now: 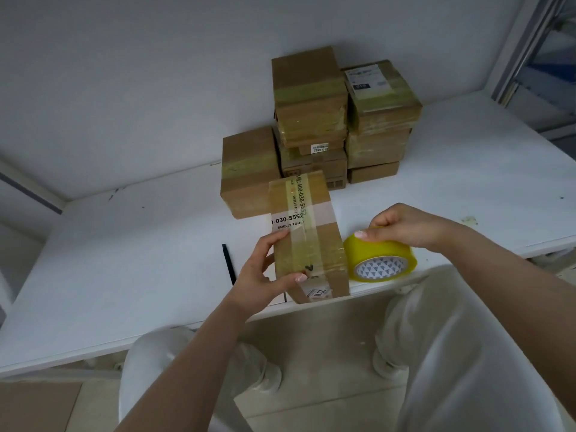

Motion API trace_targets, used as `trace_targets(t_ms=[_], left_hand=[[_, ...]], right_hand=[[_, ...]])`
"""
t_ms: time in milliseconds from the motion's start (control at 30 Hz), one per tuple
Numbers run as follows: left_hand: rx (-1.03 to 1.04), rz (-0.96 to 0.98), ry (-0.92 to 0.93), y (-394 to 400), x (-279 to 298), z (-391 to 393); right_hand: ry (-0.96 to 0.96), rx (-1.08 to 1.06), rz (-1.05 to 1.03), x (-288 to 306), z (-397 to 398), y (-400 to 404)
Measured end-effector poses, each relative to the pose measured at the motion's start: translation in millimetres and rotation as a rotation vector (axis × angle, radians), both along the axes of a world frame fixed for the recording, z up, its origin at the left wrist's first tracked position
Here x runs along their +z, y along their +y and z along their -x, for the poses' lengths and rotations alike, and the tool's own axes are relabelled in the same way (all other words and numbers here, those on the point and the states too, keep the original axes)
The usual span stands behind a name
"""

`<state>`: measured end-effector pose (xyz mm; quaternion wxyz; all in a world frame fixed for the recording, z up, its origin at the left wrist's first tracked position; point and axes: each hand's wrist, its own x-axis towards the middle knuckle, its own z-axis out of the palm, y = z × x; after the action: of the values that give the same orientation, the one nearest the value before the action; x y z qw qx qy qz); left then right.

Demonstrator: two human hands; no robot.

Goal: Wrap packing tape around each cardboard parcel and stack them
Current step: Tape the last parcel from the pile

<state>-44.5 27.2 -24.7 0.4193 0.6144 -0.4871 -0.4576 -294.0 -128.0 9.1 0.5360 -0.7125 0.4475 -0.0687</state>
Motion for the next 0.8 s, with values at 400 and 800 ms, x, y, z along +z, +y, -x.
trace_targets(t_ms=[400, 800], left_hand=[[-0.361, -0.109, -1.167, -55.3, 31.4, 59.8], [-0.060, 0.159, -0.123, 12.3, 12.4, -16.5]], right_hand=[[-0.032, 0.038, 0.023, 5.5, -10.2, 2.2], [-0.202, 0.386, -0.018, 70.8, -78.0, 14.3]])
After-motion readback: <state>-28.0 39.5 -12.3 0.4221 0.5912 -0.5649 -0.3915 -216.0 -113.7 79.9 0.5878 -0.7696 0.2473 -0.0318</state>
